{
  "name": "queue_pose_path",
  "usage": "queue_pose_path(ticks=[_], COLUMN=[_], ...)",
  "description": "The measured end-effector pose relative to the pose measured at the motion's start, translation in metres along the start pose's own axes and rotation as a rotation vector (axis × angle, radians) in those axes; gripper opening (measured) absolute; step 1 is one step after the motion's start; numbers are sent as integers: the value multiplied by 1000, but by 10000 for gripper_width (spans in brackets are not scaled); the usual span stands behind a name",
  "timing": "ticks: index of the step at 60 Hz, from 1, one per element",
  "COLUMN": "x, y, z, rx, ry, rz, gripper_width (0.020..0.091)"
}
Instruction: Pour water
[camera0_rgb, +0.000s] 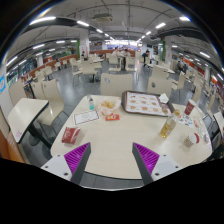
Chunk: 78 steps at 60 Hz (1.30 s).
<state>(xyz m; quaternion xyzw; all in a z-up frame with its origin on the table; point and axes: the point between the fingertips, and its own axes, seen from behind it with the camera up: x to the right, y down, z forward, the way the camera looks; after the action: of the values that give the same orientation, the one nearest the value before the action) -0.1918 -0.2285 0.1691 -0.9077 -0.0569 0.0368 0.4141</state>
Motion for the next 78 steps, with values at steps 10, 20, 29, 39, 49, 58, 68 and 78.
queue_pose_path(ticks=[10, 20, 29, 39, 49, 58, 68, 78], x=[19, 76, 144, 205, 251, 280, 296, 297], y=[-3, 16, 26, 13, -15, -33, -39, -42], z=[2, 8, 29, 75, 132, 179, 218, 222], rx=[5, 22, 65, 139, 203, 241, 259, 294], ry=[32, 78, 133, 142, 161, 169, 168, 144], rz=[25, 22, 27, 71, 85, 102, 106, 82], gripper_width=[854, 855, 857, 850, 851, 837, 650, 456])
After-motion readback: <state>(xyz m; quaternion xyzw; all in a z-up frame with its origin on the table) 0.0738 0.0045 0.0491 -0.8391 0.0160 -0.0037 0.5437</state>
